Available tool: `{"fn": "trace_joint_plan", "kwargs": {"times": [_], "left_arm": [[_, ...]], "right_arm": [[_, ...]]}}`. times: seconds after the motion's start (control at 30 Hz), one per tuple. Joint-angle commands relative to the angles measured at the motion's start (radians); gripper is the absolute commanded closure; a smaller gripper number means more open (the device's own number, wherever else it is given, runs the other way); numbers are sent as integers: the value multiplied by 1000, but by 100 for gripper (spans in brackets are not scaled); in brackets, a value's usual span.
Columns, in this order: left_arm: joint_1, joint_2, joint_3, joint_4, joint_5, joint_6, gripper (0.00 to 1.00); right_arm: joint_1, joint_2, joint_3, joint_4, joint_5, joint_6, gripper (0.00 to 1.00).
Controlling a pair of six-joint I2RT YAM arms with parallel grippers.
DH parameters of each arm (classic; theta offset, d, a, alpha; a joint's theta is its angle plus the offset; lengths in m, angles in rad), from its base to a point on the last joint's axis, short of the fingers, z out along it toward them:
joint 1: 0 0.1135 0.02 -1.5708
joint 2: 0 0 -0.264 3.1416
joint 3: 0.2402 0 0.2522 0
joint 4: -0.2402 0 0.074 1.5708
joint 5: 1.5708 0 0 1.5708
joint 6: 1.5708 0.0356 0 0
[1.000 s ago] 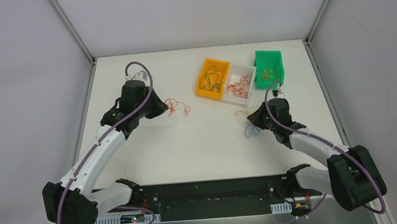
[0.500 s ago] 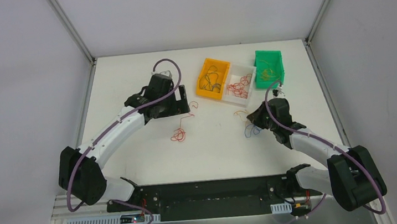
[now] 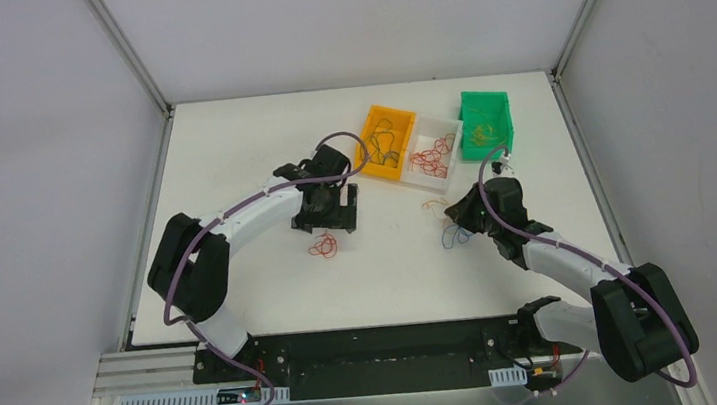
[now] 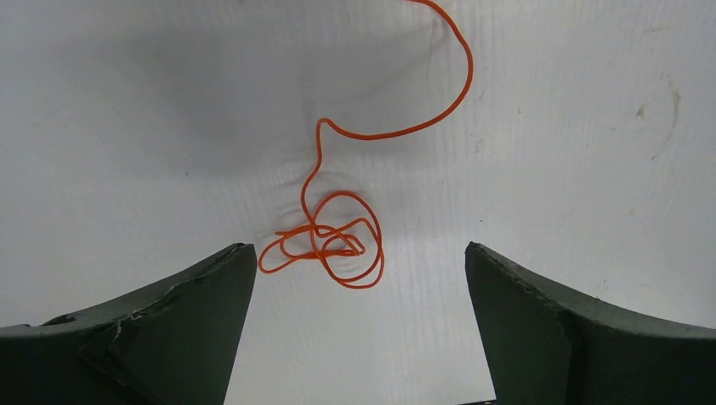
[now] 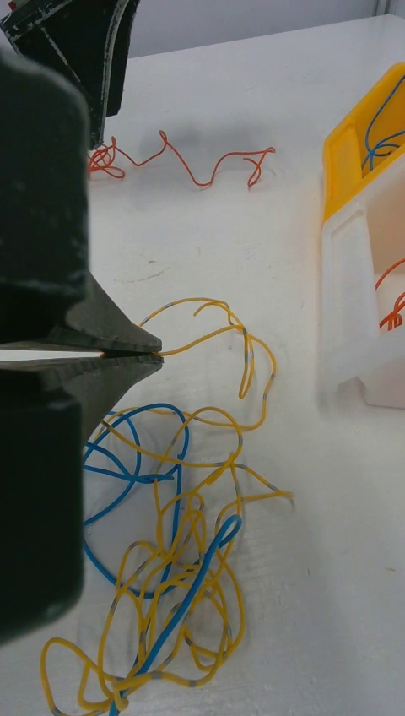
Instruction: Untangle the cables
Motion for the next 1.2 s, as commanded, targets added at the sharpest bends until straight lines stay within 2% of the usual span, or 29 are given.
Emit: {"fn": "trace_joint_plan", "kwargs": {"times": [0.0, 0.17, 0.33, 0.37, 0.43, 0.63, 0.87, 1.03, 1.07, 1.1, 1.13, 1.17], "left_arm": [[-12, 0, -5, -60, 21, 29, 4], [-12, 16, -41, -60, 18, 5, 21], [-17, 89, -47, -59, -21, -25, 34], [-21, 98, -45, -57, -34, -29, 39], [-24, 102, -40, -55, -46, -29, 58], [-35, 36, -66, -45, -69, -26, 99], [-110, -163, -70, -9, -150, 21, 100], [-115, -257, -11, -1, -121, 60, 100], [-116, -266, 10, -2, -106, 68, 100], [-117, -274, 24, -2, -86, 72, 100], [-117, -279, 38, -2, -66, 76, 100], [-118, -282, 54, -2, -40, 81, 100]], "right_arm": [[-3, -11, -7, 53, -5, 2, 98], [-5, -13, -8, 53, -3, 4, 97], [-4, -17, -10, 51, 4, 5, 97], [-4, -22, -11, 50, 7, 6, 97], [-5, -31, -15, 49, 14, 6, 97], [-4, -52, -24, 41, 30, 9, 98], [-4, -79, -38, 27, 85, 24, 95], [-4, -93, -38, 7, 121, 30, 87], [-4, -96, -37, 0, 129, 31, 81], [-4, -99, -35, -5, 138, 32, 71], [-4, -103, -35, -12, 152, 38, 53], [-4, -108, -35, -20, 163, 40, 41]]}}
